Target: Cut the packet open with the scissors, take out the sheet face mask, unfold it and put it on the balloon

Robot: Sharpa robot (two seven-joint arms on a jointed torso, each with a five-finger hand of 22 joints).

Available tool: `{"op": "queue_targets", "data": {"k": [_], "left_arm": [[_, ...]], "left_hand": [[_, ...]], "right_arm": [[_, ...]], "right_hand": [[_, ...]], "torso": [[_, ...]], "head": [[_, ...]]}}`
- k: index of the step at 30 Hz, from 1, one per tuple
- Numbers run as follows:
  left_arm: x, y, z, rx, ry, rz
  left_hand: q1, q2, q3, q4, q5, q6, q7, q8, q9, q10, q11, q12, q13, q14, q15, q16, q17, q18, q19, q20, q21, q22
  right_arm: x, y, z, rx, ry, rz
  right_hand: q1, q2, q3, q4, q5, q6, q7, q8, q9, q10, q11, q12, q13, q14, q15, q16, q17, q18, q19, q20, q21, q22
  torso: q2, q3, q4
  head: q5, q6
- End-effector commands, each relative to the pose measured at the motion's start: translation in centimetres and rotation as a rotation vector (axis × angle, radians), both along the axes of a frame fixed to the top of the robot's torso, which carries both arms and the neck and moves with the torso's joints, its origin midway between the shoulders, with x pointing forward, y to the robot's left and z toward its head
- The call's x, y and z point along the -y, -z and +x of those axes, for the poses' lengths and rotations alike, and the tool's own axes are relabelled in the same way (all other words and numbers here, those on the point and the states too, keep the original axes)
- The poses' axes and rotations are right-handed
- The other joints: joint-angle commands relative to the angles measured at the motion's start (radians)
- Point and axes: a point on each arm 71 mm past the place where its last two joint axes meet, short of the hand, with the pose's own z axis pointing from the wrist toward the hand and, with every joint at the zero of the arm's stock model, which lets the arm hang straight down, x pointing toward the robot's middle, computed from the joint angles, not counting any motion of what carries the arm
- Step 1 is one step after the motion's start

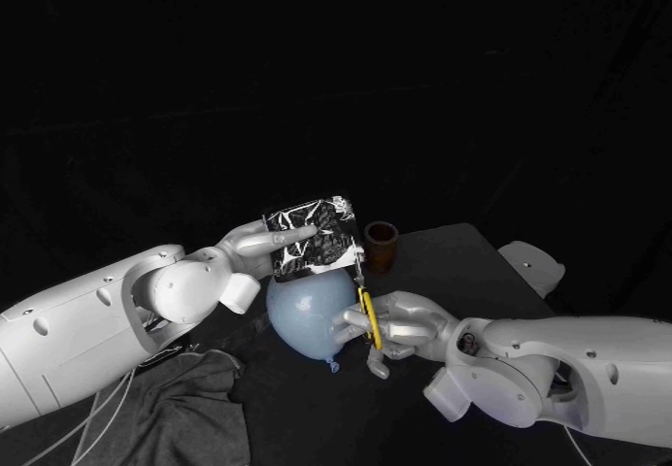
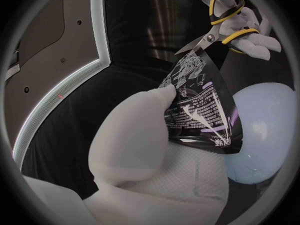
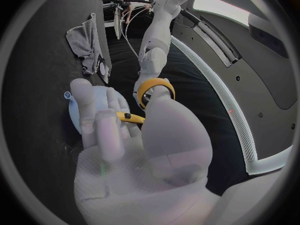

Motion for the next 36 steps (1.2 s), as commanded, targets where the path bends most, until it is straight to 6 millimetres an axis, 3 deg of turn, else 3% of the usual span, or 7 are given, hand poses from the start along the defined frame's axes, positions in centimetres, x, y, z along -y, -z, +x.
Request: {"op": "queue_targets", "data": {"k": [1, 4, 20, 27, 36], "left_arm": [[0.3, -0.2, -0.2, 0.010, 0.026, -0.012], [0.2, -0.2, -0.2, 0.014, 0.029, -0.009], [0.1, -0.2, -0.2, 0.029, 0.038, 0.011], [0.2, -0.2, -0.2, 0.032, 0.043, 0.010], [0.2, -0.2, -0.2, 0.030, 0.044, 0.004]], "left_hand": [[-0.004, 0.008, 0.004, -0.001, 0.003, -0.002, 0.006, 0.005, 0.132, 0.008, -0.001, 0.006, 0.001, 0.009, 0.000, -0.006, 0.002, 0.015, 0.009, -0.001, 0.004, 0.000], [-0.004, 0.008, 0.004, -0.001, 0.003, -0.002, 0.006, 0.005, 0.132, 0.008, -0.001, 0.006, 0.001, 0.009, 0.000, -0.006, 0.002, 0.015, 0.009, -0.001, 0.004, 0.000], [-0.005, 0.008, 0.005, -0.003, 0.003, -0.002, 0.006, 0.005, 0.133, 0.008, -0.001, 0.006, 0.001, 0.009, 0.000, -0.006, 0.002, 0.015, 0.010, -0.001, 0.005, 0.000], [-0.005, 0.008, 0.005, -0.003, 0.003, -0.002, 0.006, 0.005, 0.133, 0.008, -0.001, 0.006, 0.001, 0.009, 0.000, -0.006, 0.002, 0.015, 0.010, -0.001, 0.005, 0.000], [-0.005, 0.008, 0.005, -0.003, 0.003, -0.002, 0.006, 0.005, 0.133, 0.008, -0.001, 0.006, 0.001, 0.009, 0.000, -0.006, 0.002, 0.015, 0.010, -0.001, 0.005, 0.000]], "right_arm": [[-0.2, -0.2, 0.1, 0.023, 0.006, 0.013], [-0.2, -0.3, 0.1, 0.025, 0.009, 0.013], [-0.1, -1.3, 0.8, 0.059, 0.024, 0.013], [0.1, -1.4, 1.2, 0.063, 0.042, 0.013], [0.2, -1.4, 1.3, 0.063, 0.061, 0.013]], "right_hand": [[-0.014, -0.033, 0.043, 0.002, 0.003, -0.034, 0.055, -0.017, -0.006, -0.030, 0.003, 0.000, 0.000, -0.011, 0.007, -0.010, -0.026, 0.016, -0.027, 0.004, -0.037, -0.026], [-0.020, -0.040, 0.062, 0.002, 0.003, -0.036, 0.057, -0.016, -0.005, -0.036, 0.004, 0.002, 0.001, -0.014, 0.008, -0.011, -0.033, 0.018, -0.033, 0.005, -0.046, -0.034], [-0.027, -0.037, 0.084, 0.000, 0.003, -0.013, 0.057, 0.000, 0.002, -0.026, 0.004, 0.014, 0.004, -0.012, 0.008, -0.008, -0.028, 0.017, -0.028, 0.006, -0.035, -0.034], [-0.017, -0.010, 0.077, -0.007, 0.002, 0.050, 0.054, 0.035, 0.012, 0.040, -0.005, 0.054, 0.008, 0.002, 0.002, 0.005, -0.004, 0.008, 0.007, 0.000, 0.023, -0.012], [0.003, 0.035, 0.026, -0.014, 0.002, 0.130, 0.022, 0.067, 0.017, 0.128, -0.034, 0.088, 0.008, 0.019, -0.024, 0.015, 0.021, -0.004, 0.047, -0.024, 0.096, 0.020]], "torso": [[0.000, 0.0000, 0.0001], [0.000, 0.0004, -0.0003], [0.000, 0.0001, 0.0000], [0.000, 0.0001, 0.0001], [0.001, 0.0001, -0.0002]], "head": [[0.000, 0.000], [0.000, 0.001], [-0.001, 0.008], [-0.004, 0.009], [-0.006, 0.011]]}}
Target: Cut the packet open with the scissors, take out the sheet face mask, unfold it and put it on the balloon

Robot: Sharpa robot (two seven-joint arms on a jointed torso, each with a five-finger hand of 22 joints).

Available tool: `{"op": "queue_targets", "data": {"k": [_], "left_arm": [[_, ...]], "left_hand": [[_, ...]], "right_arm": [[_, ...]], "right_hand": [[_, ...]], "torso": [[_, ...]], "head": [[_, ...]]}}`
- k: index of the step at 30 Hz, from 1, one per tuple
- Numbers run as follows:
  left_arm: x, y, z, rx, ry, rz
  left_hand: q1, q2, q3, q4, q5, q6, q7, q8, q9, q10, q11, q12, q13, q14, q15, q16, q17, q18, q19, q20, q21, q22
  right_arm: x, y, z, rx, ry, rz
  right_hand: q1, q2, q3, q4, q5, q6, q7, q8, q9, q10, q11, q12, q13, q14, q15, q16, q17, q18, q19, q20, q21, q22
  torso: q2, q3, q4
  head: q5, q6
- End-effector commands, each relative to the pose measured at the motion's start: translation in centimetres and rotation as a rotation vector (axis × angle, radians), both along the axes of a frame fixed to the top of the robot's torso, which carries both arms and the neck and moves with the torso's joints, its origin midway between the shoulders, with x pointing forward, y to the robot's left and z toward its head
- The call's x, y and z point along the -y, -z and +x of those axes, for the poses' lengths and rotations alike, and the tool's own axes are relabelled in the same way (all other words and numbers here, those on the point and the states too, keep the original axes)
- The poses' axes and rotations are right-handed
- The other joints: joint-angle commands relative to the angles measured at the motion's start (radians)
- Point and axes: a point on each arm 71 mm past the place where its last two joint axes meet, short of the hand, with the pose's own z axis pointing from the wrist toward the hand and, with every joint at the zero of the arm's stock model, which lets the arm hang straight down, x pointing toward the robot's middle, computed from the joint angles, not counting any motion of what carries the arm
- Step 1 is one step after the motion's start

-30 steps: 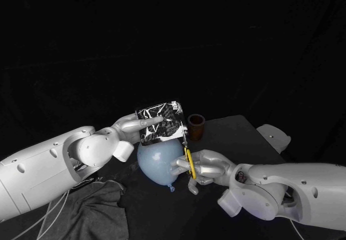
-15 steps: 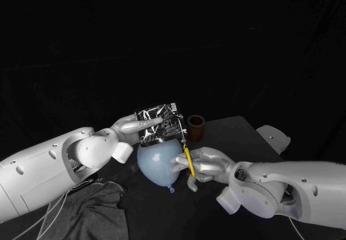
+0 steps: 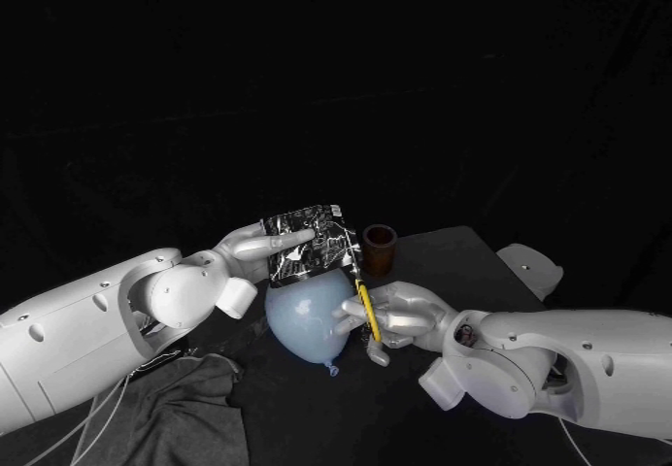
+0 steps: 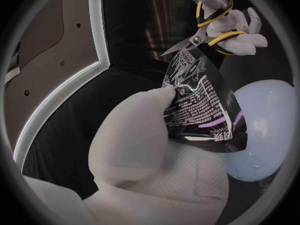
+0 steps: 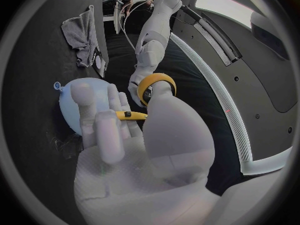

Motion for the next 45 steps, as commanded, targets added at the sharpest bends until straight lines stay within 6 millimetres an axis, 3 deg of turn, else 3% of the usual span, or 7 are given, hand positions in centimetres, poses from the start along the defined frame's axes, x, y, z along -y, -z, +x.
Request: {"op": "queue_targets", "data": {"k": [1, 9, 17, 21, 29, 37, 45], "left_arm": [[0.33, -0.13, -0.27, 0.007, 0.032, -0.010], [0.26, -0.15, -0.25, 0.006, 0.028, -0.016], [0.15, -0.16, -0.24, 0.007, 0.027, -0.018], [0.08, -0.17, -0.23, 0.007, 0.025, -0.018], [-0.02, -0.26, -0.18, 0.016, 0.016, -0.026], [-0.10, -0.59, -0.01, 0.052, -0.013, -0.059], [-0.02, -0.93, -0.02, 0.131, -0.011, -0.048]], "left_hand": [[0.000, 0.013, 0.005, -0.003, 0.003, 0.002, 0.007, 0.002, 0.133, 0.006, 0.001, 0.006, 0.001, 0.009, -0.001, -0.006, 0.002, 0.012, 0.006, 0.003, 0.005, 0.000], [-0.002, 0.013, 0.006, -0.003, 0.003, 0.002, 0.007, 0.003, 0.134, 0.007, 0.001, 0.006, 0.001, 0.010, -0.001, -0.007, 0.002, 0.012, 0.007, 0.003, 0.004, -0.001], [-0.002, 0.013, 0.006, -0.003, 0.003, 0.002, 0.007, 0.003, 0.134, 0.007, 0.001, 0.006, 0.001, 0.010, -0.001, -0.007, 0.002, 0.012, 0.007, 0.003, 0.004, -0.001], [-0.002, 0.013, 0.006, -0.003, 0.003, 0.002, 0.007, 0.003, 0.134, 0.007, 0.001, 0.006, 0.001, 0.010, -0.001, -0.007, 0.002, 0.012, 0.007, 0.003, 0.004, -0.001], [-0.003, 0.013, 0.007, -0.004, 0.003, 0.002, 0.006, 0.003, 0.135, 0.007, 0.001, 0.006, 0.001, 0.010, -0.001, -0.007, 0.002, 0.012, 0.007, 0.003, 0.004, -0.001], [-0.007, 0.012, 0.009, -0.006, 0.003, -0.001, 0.004, 0.003, 0.137, 0.004, 0.000, 0.005, 0.000, 0.007, 0.000, -0.009, 0.003, 0.011, 0.006, 0.003, 0.003, -0.002], [-0.009, 0.012, 0.012, -0.008, 0.003, -0.003, 0.002, 0.003, 0.139, 0.002, 0.000, 0.005, 0.000, 0.005, 0.001, -0.011, 0.003, 0.011, 0.005, 0.003, 0.001, -0.002]], "right_arm": [[0.02, -0.32, 0.22, 0.024, 0.017, 0.015], [0.17, -0.28, 0.33, 0.024, 0.032, 0.012], [0.18, -0.26, 0.35, 0.024, 0.037, 0.011], [0.15, -0.26, 0.36, 0.024, 0.042, 0.011], [0.11, -0.23, 0.44, 0.022, 0.061, 0.012], [0.18, -0.19, 0.47, 0.016, 0.070, 0.013], [0.04, -0.23, 0.38, 0.014, 0.063, 0.016]], "right_hand": [[0.005, 0.017, -0.017, -0.002, 0.002, 0.023, 0.003, 0.010, 0.001, 0.037, -0.017, 0.009, 0.002, 0.009, -0.013, 0.006, 0.008, -0.004, 0.015, -0.005, 0.022, 0.010], [0.022, 0.056, -0.053, -0.007, 0.002, 0.067, -0.019, 0.024, 0.001, 0.098, -0.037, 0.015, 0.009, 0.024, -0.032, 0.013, 0.034, -0.013, 0.047, -0.023, 0.072, 0.033], [0.028, 0.068, -0.071, -0.010, 0.002, 0.077, -0.023, 0.024, -0.001, 0.111, -0.041, 0.009, 0.009, 0.027, -0.037, 0.012, 0.034, -0.015, 0.053, -0.029, 0.082, 0.036], [0.029, 0.069, -0.101, -0.013, 0.002, 0.047, -0.010, 0.001, -0.012, 0.077, -0.029, -0.024, 0.000, 0.024, -0.028, 0.008, 0.024, -0.015, 0.047, -0.024, 0.076, 0.031], [0.024, 0.040, -0.111, -0.003, 0.002, -0.103, 0.057, -0.080, -0.045, -0.108, 0.036, -0.083, -0.007, -0.034, 0.027, -0.030, -0.102, 0.015, -0.074, 0.028, -0.087, -0.079], [0.017, 0.012, -0.075, 0.010, 0.003, -0.122, 0.065, -0.084, -0.046, -0.134, 0.043, -0.077, -0.005, -0.048, 0.035, -0.035, -0.127, 0.023, -0.098, 0.038, -0.117, -0.105], [0.017, 0.012, -0.072, 0.010, 0.003, -0.122, 0.065, -0.084, -0.045, -0.135, 0.043, -0.076, -0.005, -0.049, 0.035, -0.035, -0.126, 0.024, -0.099, 0.039, -0.118, -0.106]], "torso": [[0.001, 0.0002, -0.0001], [0.000, -0.0006, 0.0000], [0.001, -0.0001, 0.0001], [0.001, 0.0001, 0.0001], [0.000, 0.0007, -0.0005], [-0.001, 0.0000, -0.0011], [0.000, 0.0006, -0.0002]], "head": [[-0.001, 0.001], [-0.003, 0.000], [-0.003, 0.002], [-0.002, 0.004], [-0.001, 0.006], [-0.004, 0.009], [-0.004, 0.010]]}}
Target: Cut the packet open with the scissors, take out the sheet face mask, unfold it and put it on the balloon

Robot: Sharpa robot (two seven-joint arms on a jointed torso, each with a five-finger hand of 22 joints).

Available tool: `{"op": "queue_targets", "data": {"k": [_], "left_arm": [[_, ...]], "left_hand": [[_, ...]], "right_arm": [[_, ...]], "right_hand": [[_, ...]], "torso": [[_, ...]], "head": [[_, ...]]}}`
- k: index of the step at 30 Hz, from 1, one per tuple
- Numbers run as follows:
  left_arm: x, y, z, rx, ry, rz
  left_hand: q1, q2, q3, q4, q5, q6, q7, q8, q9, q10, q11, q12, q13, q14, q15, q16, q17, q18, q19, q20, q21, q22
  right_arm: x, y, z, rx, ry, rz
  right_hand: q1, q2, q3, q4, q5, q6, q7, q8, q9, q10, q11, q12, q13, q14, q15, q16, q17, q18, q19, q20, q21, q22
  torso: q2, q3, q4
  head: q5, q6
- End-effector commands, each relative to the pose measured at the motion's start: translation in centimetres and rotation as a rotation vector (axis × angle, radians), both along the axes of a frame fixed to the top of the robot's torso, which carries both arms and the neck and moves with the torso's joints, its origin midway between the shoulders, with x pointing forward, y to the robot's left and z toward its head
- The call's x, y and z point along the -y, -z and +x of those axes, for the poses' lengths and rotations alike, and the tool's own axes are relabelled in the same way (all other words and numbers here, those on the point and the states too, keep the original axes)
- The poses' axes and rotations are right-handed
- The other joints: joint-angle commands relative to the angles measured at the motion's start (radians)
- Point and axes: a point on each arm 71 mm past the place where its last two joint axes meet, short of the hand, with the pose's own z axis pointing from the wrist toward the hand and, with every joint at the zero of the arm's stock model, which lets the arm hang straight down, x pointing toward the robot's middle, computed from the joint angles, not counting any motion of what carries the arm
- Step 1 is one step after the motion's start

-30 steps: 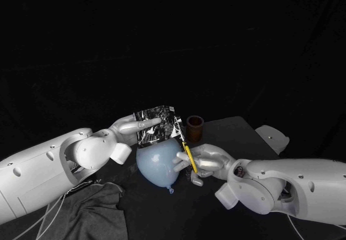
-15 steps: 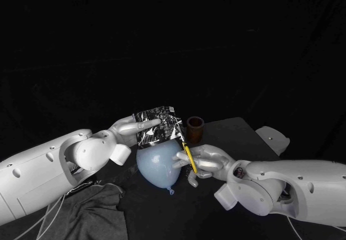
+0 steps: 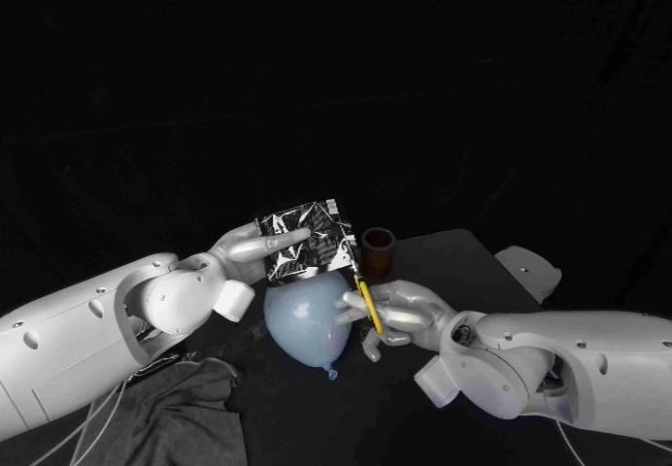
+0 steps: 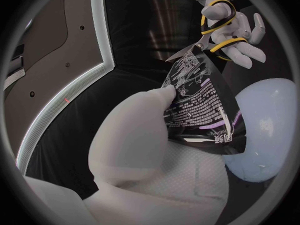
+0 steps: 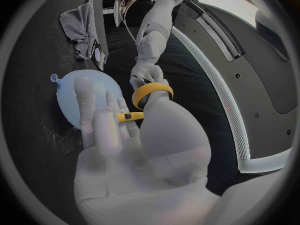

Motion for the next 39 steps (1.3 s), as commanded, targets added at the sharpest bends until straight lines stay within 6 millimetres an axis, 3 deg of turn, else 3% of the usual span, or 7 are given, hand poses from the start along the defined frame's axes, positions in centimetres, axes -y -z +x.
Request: {"op": "queue_targets", "data": {"k": [1, 6, 20, 23, 26, 30, 39], "left_arm": [[0.23, -0.61, -0.05, 0.094, 0.005, -0.007], [0.27, -0.69, -0.09, 0.126, 0.009, 0.006], [0.45, -0.60, -0.22, 0.128, 0.021, 0.026], [0.47, -0.59, -0.23, 0.128, 0.022, 0.027], [0.45, -0.59, -0.23, 0.128, 0.022, 0.027], [0.44, -0.60, -0.23, 0.127, 0.021, 0.026], [0.31, -0.60, -0.19, 0.122, 0.013, 0.019]], "left_hand": [[-0.008, 0.005, 0.005, -0.001, 0.003, -0.004, 0.001, 0.003, 0.139, 0.003, -0.002, 0.004, 0.000, 0.001, 0.003, -0.005, 0.001, 0.013, 0.004, 0.003, 0.001, -0.002], [-0.008, 0.005, 0.006, -0.002, 0.003, -0.004, 0.001, 0.003, 0.139, 0.003, -0.002, 0.004, 0.000, 0.001, 0.003, -0.005, 0.001, 0.013, 0.004, 0.003, 0.000, -0.002], [-0.009, 0.005, 0.007, -0.004, 0.003, -0.005, 0.001, 0.003, 0.140, 0.002, -0.002, 0.004, 0.000, 0.000, 0.003, -0.006, 0.002, 0.013, 0.003, 0.004, -0.001, -0.002], [-0.009, 0.005, 0.007, -0.004, 0.003, -0.005, 0.001, 0.003, 0.140, 0.002, -0.002, 0.004, 0.000, 0.000, 0.003, -0.006, 0.002, 0.013, 0.003, 0.004, -0.001, -0.002], [-0.009, 0.005, 0.007, -0.004, 0.003, -0.005, 0.001, 0.003, 0.140, 0.002, -0.002, 0.004, 0.000, 0.000, 0.003, -0.006, 0.002, 0.013, 0.003, 0.004, -0.001, -0.002], [-0.009, 0.005, 0.007, -0.004, 0.003, -0.005, 0.001, 0.003, 0.140, 0.002, -0.002, 0.004, 0.000, 0.000, 0.003, -0.006, 0.002, 0.013, 0.003, 0.004, -0.001, -0.002], [-0.009, 0.005, 0.008, -0.005, 0.003, -0.005, 0.001, 0.004, 0.141, 0.002, -0.002, 0.005, 0.000, 0.000, 0.003, -0.007, 0.002, 0.013, 0.003, 0.003, -0.001, -0.002]], "right_arm": [[-0.18, -0.23, -0.03, 0.017, -0.005, 0.015], [-0.18, -0.31, -0.04, 0.024, 0.002, 0.019], [-0.26, -0.48, 0.26, 0.042, 0.032, 0.030], [-0.25, -0.56, 0.35, 0.050, 0.042, 0.031], [-0.24, -0.60, 0.42, 0.056, 0.049, 0.032], [-0.23, -0.59, 0.55, 0.059, 0.054, 0.029], [-0.31, -0.55, 0.62, 0.061, 0.049, 0.019]], "right_hand": [[-0.001, -0.009, 0.007, -0.001, 0.003, -0.007, 0.080, -0.005, 0.000, -0.009, 0.002, 0.003, 0.001, -0.005, 0.002, -0.005, 0.000, 0.014, -0.007, 0.000, -0.005, -0.002], [-0.002, -0.005, 0.015, -0.001, 0.003, -0.002, 0.078, 0.000, 0.002, -0.006, 0.000, 0.008, 0.002, -0.003, 0.001, -0.002, 0.007, 0.014, -0.003, 0.001, 0.002, 0.000], [0.022, 0.035, -0.004, -0.020, 0.002, 0.076, 0.047, 0.053, 0.021, 0.077, -0.029, 0.064, 0.006, 0.030, -0.022, 0.027, 0.072, -0.003, 0.063, -0.020, 0.106, 0.048], [0.038, 0.055, -0.013, -0.030, 0.004, 0.126, 0.025, 0.080, 0.030, 0.140, -0.051, 0.093, 0.014, 0.049, -0.038, 0.040, 0.114, -0.012, 0.100, -0.035, 0.164, 0.082], [0.061, 0.088, -0.031, -0.046, 0.003, 0.208, -0.014, 0.122, 0.046, 0.250, -0.088, 0.131, 0.033, 0.064, -0.071, 0.048, 0.144, -0.021, 0.127, -0.065, 0.210, 0.108], [0.095, 0.116, -0.044, -0.069, 0.003, 0.273, -0.048, 0.152, 0.062, 0.334, -0.119, 0.153, 0.054, 0.088, -0.097, 0.069, 0.223, -0.029, 0.150, -0.088, 0.252, 0.134], [0.101, 0.133, -0.060, -0.075, 0.003, 0.292, -0.059, 0.156, 0.070, 0.364, -0.131, 0.149, 0.065, 0.088, -0.109, 0.066, 0.212, -0.034, 0.161, -0.101, 0.271, 0.146]], "torso": [[0.001, 0.0007, 0.0002], [0.001, 0.0013, -0.0004], [0.000, 0.0009, 0.0002], [0.000, 0.0003, 0.0004], [0.001, 0.0000, -0.0001], [0.001, -0.0001, 0.0004], [0.001, 0.0003, 0.0001]], "head": [[0.000, 0.001], [-0.001, 0.002], [-0.006, 0.003], [-0.007, 0.004], [-0.007, 0.004], [-0.007, 0.004], [-0.005, 0.004]]}}
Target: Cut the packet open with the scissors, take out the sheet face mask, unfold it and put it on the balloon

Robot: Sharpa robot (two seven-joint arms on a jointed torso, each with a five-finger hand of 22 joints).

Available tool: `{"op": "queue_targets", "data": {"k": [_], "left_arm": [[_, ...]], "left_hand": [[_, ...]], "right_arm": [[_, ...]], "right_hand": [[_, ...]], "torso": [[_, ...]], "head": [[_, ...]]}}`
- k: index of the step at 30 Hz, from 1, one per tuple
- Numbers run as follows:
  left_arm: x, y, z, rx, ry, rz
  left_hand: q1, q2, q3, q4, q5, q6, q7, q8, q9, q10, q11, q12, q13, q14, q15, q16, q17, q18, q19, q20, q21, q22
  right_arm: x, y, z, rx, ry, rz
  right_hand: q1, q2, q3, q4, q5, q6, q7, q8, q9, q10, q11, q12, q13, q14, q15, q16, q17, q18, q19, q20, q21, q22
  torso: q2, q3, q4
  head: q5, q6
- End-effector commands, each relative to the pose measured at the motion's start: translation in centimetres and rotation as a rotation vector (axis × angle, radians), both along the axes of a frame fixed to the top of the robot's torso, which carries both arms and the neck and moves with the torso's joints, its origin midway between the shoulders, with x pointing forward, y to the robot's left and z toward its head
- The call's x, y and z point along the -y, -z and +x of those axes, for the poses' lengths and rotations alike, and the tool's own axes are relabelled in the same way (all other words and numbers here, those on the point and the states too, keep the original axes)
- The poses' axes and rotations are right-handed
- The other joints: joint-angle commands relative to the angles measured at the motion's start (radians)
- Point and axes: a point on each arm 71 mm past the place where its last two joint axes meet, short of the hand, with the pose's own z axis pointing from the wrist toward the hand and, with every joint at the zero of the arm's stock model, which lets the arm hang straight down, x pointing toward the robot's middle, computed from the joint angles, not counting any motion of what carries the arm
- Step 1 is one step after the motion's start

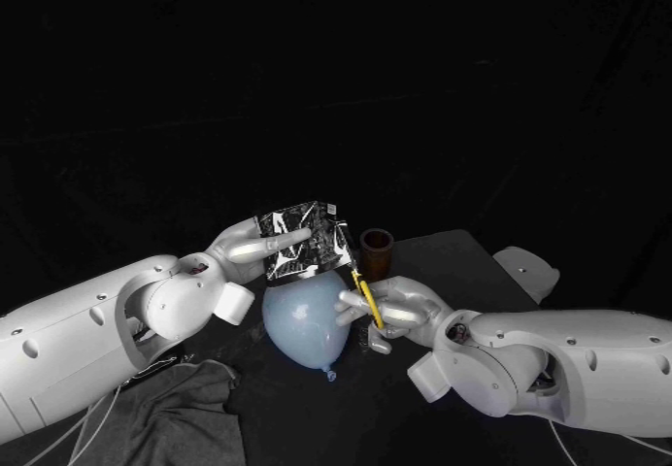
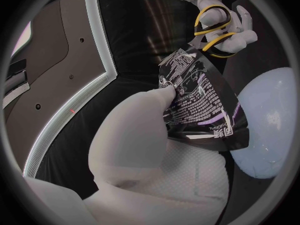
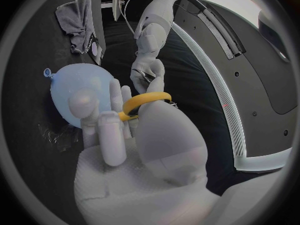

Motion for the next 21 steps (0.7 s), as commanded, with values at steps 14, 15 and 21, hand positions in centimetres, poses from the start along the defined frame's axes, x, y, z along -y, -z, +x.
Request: {"op": "queue_targets", "data": {"k": [14, 15, 21], "left_arm": [[-0.31, -0.03, 0.08, 0.001, -0.015, -0.013], [-0.34, -0.04, 0.10, 0.002, -0.017, -0.014], [-0.41, -0.07, 0.13, 0.002, -0.022, -0.020]], "left_hand": [[-0.002, 0.004, 0.004, -0.001, 0.005, 0.002, 0.005, 0.003, 0.137, 0.004, -0.004, 0.005, 0.000, 0.000, 0.003, -0.006, 0.001, 0.014, 0.003, 0.003, -0.001, -0.001], [-0.002, 0.004, 0.004, -0.001, 0.005, 0.002, 0.005, 0.003, 0.137, 0.004, -0.004, 0.005, 0.000, 0.000, 0.003, -0.006, 0.001, 0.014, 0.003, 0.003, -0.001, -0.001], [-0.005, 0.004, 0.006, -0.004, 0.005, 0.001, 0.004, 0.004, 0.139, 0.003, -0.004, 0.005, 0.000, 0.000, 0.003, -0.007, 0.002, 0.014, 0.003, 0.004, -0.002, -0.002]], "right_arm": [[0.04, -0.48, 0.11, 0.046, 0.018, -0.004], [0.05, -0.48, 0.11, 0.046, 0.019, -0.005], [0.04, -0.50, 0.09, 0.046, 0.021, -0.005]], "right_hand": [[-0.043, -0.049, -0.026, -0.030, 0.002, -0.214, 0.111, -0.143, -0.030, -0.146, 0.026, -0.155, -0.065, -0.022, 0.084, -0.048, -0.177, 0.023, -0.146, 0.070, -0.176, -0.125], [-0.045, -0.052, -0.025, -0.032, 0.002, -0.228, 0.117, -0.151, -0.031, -0.170, 0.033, -0.156, -0.065, -0.031, 0.090, -0.053, -0.195, 0.028, -0.164, 0.078, -0.198, -0.142], [-0.054, -0.064, -0.022, -0.031, 0.002, -0.267, 0.134, -0.174, -0.034, -0.227, 0.049, -0.155, -0.065, -0.058, 0.105, -0.066, -0.243, 0.044, -0.217, 0.095, -0.267, -0.194]], "torso": [[0.000, 0.0007, -0.0007], [0.000, 0.0007, -0.0007], [-0.001, 0.0002, -0.0004]], "head": [[0.001, 0.004], [0.001, 0.004], [-0.001, 0.006]]}}
